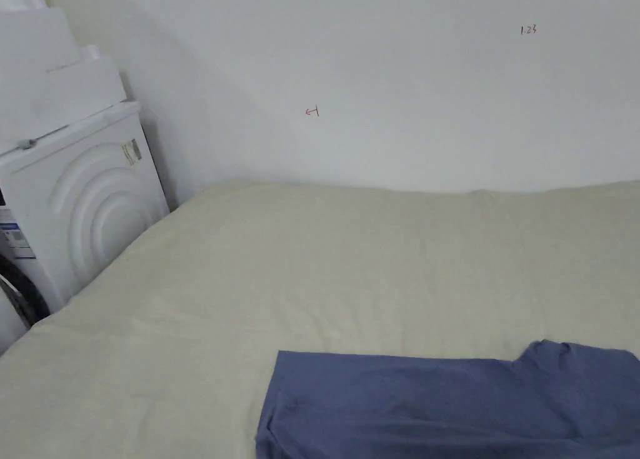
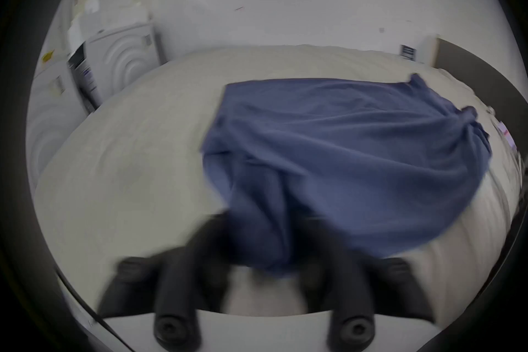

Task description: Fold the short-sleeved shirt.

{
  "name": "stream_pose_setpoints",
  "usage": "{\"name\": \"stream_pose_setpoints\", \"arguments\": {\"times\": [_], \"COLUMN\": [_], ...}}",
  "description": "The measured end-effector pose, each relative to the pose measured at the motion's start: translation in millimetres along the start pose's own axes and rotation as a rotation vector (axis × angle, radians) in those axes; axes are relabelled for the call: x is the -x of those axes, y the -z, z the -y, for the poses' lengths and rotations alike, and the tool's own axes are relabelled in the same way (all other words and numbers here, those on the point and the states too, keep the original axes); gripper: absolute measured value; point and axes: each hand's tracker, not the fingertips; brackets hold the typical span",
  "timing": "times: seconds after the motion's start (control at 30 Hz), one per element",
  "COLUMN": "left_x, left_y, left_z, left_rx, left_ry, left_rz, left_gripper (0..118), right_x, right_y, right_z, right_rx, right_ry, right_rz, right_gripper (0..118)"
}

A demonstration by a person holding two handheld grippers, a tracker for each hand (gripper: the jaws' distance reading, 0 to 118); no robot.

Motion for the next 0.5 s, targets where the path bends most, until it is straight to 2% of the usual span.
{"name": "stream_pose_setpoints", "arguments": {"times": [0.03, 0.07, 0.1, 0.13, 0.17, 0.23, 0.27, 0.33, 0.4, 0.47, 0.5], "left_x": [-10, -24, -30, -30, -23, -12, -8, -3, -2, -3, -3], "left_y": [-1, 4, 9, 10, 7, 5, 5, 2, 2, 2, 2], "left_z": [2, 6, 10, 12, 14, 14, 15, 18, 19, 18, 18], "left_rx": [-0.012, 0.005, -0.001, -0.007, -0.022, -0.02, -0.023, -0.035, -0.04, -0.036, -0.035], "left_ry": [0.03, 0.124, 0.181, 0.139, 0.033, -0.065, -0.072, -0.071, -0.079, -0.077, -0.073], "left_rz": [0.029, -0.081, -0.099, -0.095, -0.083, -0.026, -0.004, 0.003, 0.006, 0.007, 0.004], "left_gripper": [17, 12, 12, 12, 12, 12, 12, 12, 12, 12, 12], "right_x": [-2, -6, -9, -13, -17, -24, -28, -39, -44, -50, -55], "right_y": [2, 5, 9, 12, 17, 31, 39, 67, 97, 124, 142], "right_z": [0, 1, 0, -1, -2, -8, -10, -14, -19, -18, -16], "right_rx": [0.004, 0.009, 0.012, 0.005, -0.006, -0.024, -0.019, -0.026, 0.007, 0.005, 0.021], "right_ry": [0.002, 0.015, 0.033, 0.056, 0.088, 0.138, 0.15, 0.147, 0.121, 0.054, 0.057], "right_rz": [0.007, 0.013, 0.021, 0.037, 0.069, 0.089, 0.099, 0.098, 0.154, 0.198, 0.224], "right_gripper": [3, 4, 5, 9, 18, 49, 56, 58, 59, 66, 70]}}
